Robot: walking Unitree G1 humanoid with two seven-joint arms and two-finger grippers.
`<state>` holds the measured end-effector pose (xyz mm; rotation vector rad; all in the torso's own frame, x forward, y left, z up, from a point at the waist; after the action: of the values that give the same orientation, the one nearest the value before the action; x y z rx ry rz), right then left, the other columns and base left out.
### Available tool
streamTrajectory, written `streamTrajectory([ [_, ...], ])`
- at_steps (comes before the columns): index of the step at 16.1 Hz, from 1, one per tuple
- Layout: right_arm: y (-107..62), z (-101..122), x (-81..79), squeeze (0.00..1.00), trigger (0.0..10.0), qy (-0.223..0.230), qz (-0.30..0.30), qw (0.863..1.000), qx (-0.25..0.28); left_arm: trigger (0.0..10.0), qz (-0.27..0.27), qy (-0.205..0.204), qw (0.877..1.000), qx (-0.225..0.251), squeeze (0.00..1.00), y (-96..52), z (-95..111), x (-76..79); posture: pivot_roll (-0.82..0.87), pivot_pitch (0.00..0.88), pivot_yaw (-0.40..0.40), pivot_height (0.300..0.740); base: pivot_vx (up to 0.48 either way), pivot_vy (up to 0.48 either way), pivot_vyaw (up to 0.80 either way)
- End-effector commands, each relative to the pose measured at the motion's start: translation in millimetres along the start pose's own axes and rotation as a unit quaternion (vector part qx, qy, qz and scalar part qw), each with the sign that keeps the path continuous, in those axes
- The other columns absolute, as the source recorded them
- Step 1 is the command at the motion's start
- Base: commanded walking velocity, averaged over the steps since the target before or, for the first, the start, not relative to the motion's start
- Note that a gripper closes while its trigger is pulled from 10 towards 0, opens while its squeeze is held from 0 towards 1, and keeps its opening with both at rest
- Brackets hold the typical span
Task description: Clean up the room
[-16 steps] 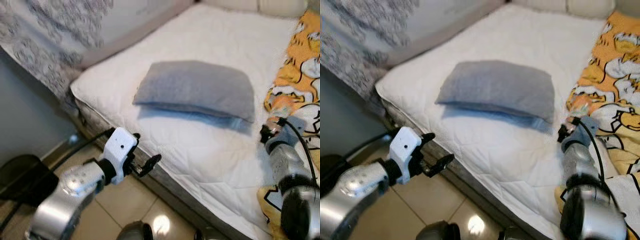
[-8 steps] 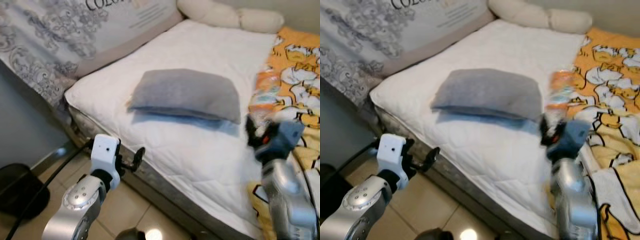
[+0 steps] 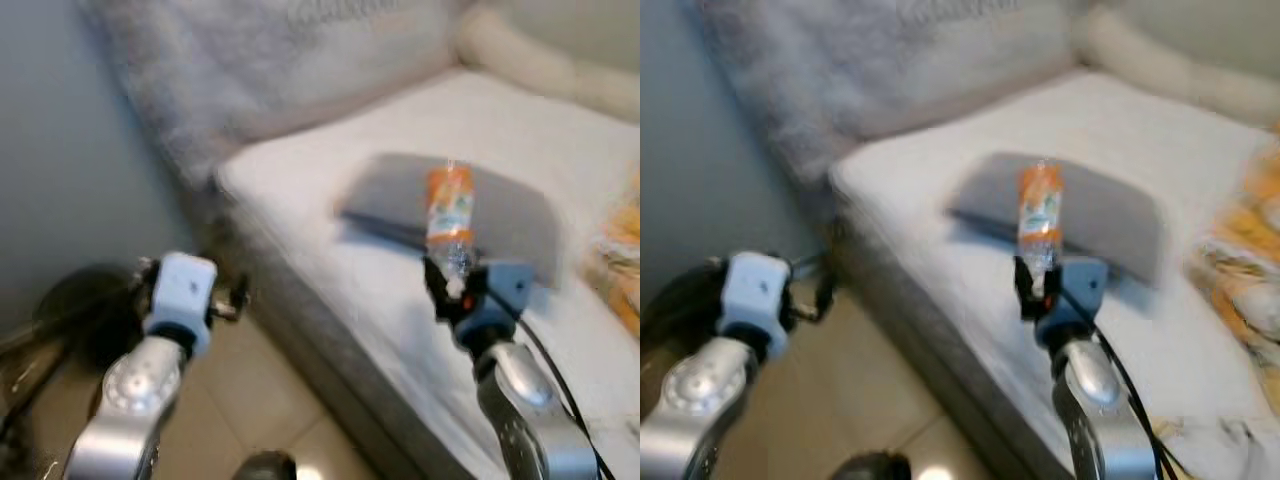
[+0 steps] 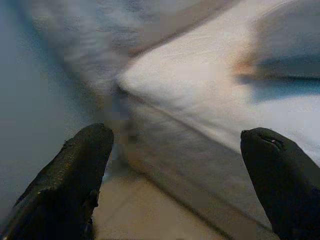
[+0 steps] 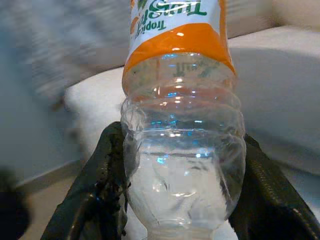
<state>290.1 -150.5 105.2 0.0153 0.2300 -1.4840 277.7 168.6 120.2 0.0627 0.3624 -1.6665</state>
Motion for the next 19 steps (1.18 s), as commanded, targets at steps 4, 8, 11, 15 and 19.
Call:
streamTrajectory([
  [4, 3.2, -16.6, -6.1, 0.0, 10.0, 0.021, 0.012, 0.999, -0.048, 10.0, 0.009, -0.008, 1.0, -0.014, 0.0, 4.7, -7.6, -4.0, -0.01, 0.0, 0.058, 0.74, 0.0, 0.0, 0.8],
  [8, 4.8, -21.2, -8.6, 0.0, 10.0, 0.016, 0.021, 0.998, -0.061, 10.0, 0.001, -0.024, 1.0, -0.01, 0.0, 9.9, -7.6, -1.7, -0.01, 0.0, 0.047, 0.74, 0.0, 0.0, 0.8],
  [11, 11.9, -33.2, -16.3, 0.0, 10.0, 0.01, 0.017, 0.996, -0.082, 10.0, 0.001, -0.016, 1.0, -0.006, 0.0, 12.4, -5.8, -8.6, 0.04, 0.0, 0.046, 0.74, 0.0, 0.0, 0.0],
  [15, 17.3, -30.8, -13.7, 0.0, 10.0, -0.011, 0.001, 0.997, -0.076, 10.0, 0.017, -0.044, 0.999, 0.003, 0.0, 19.1, -1.2, -18.0, 0.01, 0.0, 0.051, 0.74, 0.0, 0.0, 0.0],
  [19, 24.4, -26.8, -10.9, 0.0, 10.0, -0.039, 0.01, 0.996, -0.075, 10.0, 0.008, -0.041, 0.999, 0.007, 0.0, 23.3, 0.4, -14.0, 0.02, 0.0, 0.042, 0.74, 0.284, 0.0, 0.0],
])
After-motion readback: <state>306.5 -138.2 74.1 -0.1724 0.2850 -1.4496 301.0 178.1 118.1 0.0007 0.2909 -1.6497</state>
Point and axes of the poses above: a point about 5 cm out from each wrist's last joint towards the gripper, its own y axis pointing out of the wrist towards the gripper, its own z axis along the axis of the wrist's last joint, x = y × z, the point moved 5 cm from there along y, pointing out of the wrist towards the gripper, and after that the axes turned 2 degrees about y, right-handed, at the moved point
